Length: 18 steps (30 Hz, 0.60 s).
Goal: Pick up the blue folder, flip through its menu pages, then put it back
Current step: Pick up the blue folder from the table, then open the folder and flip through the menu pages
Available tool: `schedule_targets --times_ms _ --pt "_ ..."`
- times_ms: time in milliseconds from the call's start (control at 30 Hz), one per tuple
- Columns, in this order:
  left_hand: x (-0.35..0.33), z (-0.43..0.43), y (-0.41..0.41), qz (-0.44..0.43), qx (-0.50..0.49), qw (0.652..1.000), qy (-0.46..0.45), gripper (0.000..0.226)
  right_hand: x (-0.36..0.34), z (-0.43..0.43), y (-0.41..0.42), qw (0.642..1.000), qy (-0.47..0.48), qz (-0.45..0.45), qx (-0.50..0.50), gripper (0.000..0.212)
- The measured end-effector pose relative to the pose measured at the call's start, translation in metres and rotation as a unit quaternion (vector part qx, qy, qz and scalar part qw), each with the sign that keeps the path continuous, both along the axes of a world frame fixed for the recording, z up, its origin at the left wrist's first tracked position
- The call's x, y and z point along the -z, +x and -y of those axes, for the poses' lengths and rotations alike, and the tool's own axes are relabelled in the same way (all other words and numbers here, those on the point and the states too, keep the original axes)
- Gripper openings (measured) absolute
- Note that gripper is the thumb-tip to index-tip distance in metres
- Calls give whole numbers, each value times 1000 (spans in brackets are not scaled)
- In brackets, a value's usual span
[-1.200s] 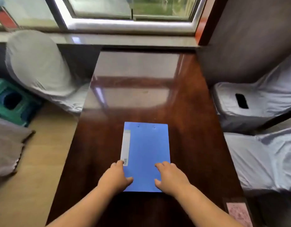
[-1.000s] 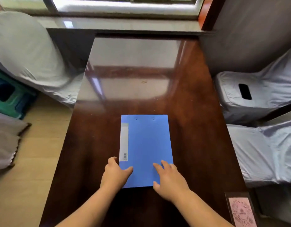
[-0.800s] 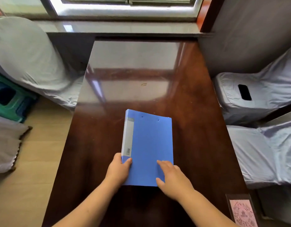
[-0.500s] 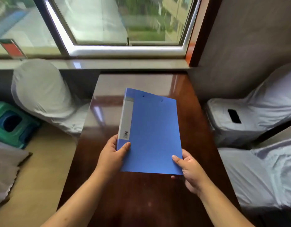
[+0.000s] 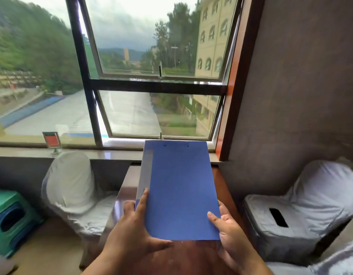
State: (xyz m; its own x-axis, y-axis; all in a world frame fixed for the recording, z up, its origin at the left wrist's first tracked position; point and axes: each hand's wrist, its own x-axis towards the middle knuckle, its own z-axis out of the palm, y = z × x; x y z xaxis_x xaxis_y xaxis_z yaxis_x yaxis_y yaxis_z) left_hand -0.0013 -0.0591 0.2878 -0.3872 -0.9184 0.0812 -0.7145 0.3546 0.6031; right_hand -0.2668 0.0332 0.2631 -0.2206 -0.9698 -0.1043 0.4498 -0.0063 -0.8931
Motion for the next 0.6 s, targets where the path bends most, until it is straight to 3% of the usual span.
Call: schedule_targets --times_ms 167,233,367,433,500,600 --pt "-27 -1 5 -17 -6 996 -89 153 -32 -2 -5 996 35 67 -47 65" --pt "-38 0 4 -8 -10 992 -126 151 -45 -3 -9 996 46 46 -66 67" --pt "-53 -1 6 -18 2 980 -198 118 -62 -3 -12 999 10 13 -49 39" --pt "-54 0 10 -71 -9 966 -247 92 -68 -5 -12 999 -9 3 -33 48" --pt "-57 -1 11 -153 -74 966 -196 76 -71 -10 -11 1000 -22 6 -5 48" --pt "-56 4 11 -324 -162 932 14 47 -65 -16 -16 998 -34 22 38 41"
